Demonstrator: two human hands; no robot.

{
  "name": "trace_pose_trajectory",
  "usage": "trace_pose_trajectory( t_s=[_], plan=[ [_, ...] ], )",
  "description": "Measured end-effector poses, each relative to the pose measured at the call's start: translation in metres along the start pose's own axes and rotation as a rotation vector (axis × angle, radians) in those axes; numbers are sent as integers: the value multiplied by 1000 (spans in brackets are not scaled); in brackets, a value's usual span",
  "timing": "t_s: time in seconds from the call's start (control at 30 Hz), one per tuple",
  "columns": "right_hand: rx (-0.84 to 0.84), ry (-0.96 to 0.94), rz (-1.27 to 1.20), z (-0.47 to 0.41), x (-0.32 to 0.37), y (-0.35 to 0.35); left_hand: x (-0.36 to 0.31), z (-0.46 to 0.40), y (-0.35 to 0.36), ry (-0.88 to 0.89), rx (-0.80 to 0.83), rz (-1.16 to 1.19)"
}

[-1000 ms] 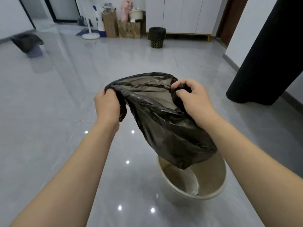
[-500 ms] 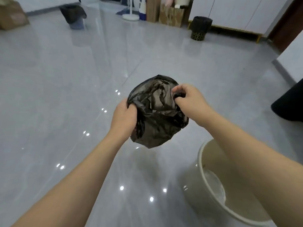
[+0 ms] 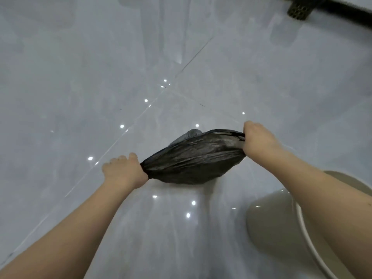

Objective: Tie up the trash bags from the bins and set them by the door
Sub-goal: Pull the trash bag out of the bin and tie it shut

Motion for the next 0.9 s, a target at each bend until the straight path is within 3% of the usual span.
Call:
trace_pose_trajectory(
  t_s=[0.17,0.23,0.33,0.43,0.5,0.6,0.73,0.8,0.9],
  plan=[
    [109,46,-205,1,2,-25,-63,12,-19,468,-218,61],
    [116,59,-309,5,0,-34,-81,9,-29,549,-265,-1],
    [81,75,-273,13,-17,-48,-93,0,-46,514,-323,-62],
    [52,124,-115,18,-40,-62,-97,-13,-50,442,-255,113],
    [80,111,-150,25,-49,-67,-100,-18,-44,458,-225,141],
    [33,-91,-109,52,-39,-56,-109,-17,-27,525,-234,182],
    [-146,-385,416,65,-8,1,-114,-3,-19,609,-221,170],
    [-146,-379,553,55,3,19,-111,2,-18,589,-170,137],
    [-97,-294,501,42,7,32,-98,0,-15,460,67,18]
  ],
)
Point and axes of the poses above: each hand's wrist, its own z-axis away from the middle knuckle, its own y-axis out of the palm, x = y × z, the point moved 1 cm from there along -z, towards the middle knuckle, and after that the axes turned 15 degrees about y, right-handed, at the moved point
